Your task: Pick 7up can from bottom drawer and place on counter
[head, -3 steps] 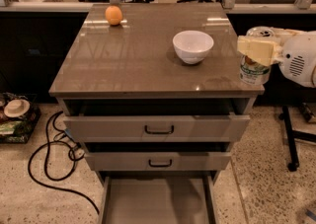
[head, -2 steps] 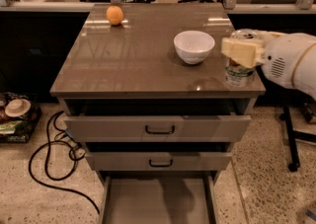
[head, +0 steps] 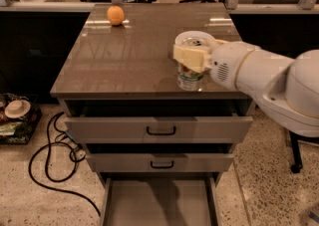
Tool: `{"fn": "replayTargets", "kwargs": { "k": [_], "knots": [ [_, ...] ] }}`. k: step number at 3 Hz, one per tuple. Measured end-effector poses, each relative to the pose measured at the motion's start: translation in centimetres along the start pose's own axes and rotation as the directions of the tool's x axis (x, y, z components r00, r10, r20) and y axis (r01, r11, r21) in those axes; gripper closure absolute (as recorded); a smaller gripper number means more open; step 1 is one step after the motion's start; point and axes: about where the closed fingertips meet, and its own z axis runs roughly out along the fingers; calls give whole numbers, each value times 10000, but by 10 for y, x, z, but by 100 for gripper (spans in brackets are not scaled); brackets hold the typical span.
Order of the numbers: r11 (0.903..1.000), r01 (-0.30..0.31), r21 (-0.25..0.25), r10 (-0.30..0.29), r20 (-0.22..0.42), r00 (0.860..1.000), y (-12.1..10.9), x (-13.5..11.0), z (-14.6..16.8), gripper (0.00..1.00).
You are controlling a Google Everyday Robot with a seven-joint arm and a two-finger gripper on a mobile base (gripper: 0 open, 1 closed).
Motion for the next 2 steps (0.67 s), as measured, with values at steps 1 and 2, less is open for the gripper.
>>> {"fn": "replayTargets", "kwargs": {
  "k": [1, 2],
  "knots": [
    [9925, -154, -1216, 161, 49, 9999, 27, 6, 46, 100],
    [9719, -39, -2355, 6, -142, 9999, 54, 7, 90, 100]
  ]
}}
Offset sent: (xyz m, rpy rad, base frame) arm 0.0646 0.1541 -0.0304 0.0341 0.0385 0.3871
